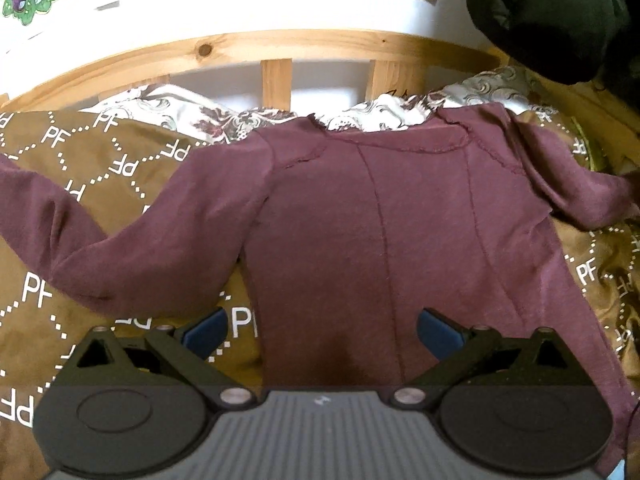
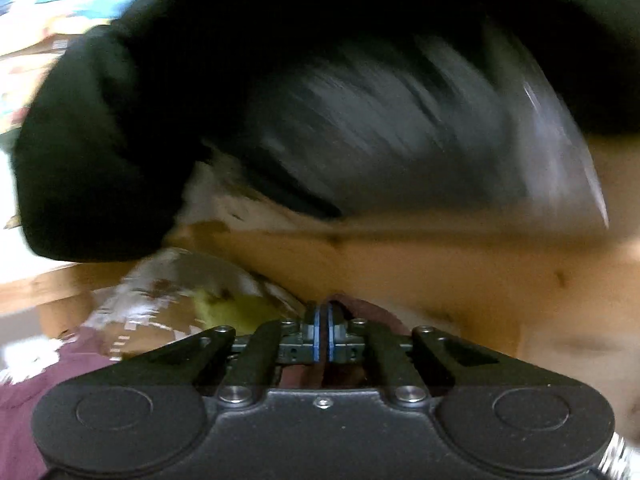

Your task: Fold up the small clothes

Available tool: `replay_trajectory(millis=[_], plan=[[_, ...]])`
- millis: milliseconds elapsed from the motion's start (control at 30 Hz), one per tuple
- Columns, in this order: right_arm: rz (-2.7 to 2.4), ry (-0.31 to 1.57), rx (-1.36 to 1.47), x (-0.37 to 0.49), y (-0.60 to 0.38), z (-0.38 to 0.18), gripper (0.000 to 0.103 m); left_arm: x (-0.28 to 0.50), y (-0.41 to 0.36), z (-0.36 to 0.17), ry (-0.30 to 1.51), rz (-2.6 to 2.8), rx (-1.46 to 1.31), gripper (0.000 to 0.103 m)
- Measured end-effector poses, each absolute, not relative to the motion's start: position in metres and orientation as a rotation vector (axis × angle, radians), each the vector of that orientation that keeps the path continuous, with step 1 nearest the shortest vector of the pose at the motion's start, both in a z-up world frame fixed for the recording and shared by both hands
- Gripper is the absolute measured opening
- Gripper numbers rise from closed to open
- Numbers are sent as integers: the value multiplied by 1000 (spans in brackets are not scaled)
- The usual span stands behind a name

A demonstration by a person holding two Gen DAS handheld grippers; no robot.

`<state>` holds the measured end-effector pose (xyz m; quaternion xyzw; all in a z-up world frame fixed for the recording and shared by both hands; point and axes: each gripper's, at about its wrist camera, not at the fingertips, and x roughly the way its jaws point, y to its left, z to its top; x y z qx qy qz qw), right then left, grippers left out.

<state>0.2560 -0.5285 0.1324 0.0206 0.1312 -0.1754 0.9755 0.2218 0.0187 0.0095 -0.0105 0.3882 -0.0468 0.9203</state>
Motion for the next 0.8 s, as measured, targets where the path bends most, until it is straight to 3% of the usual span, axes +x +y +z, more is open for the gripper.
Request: replay_trajectory(millis=[400,600,800], plan=[[169,-26,-576,209,-369,167,3,209,37,20,743,-70,-79,103],[585,-122,-1058,151,-284,110,2,206,51,19,738,-35,-99,103],[872,38,-1221,109,-250,59,1,203,63,14,752,-14,-121,103]])
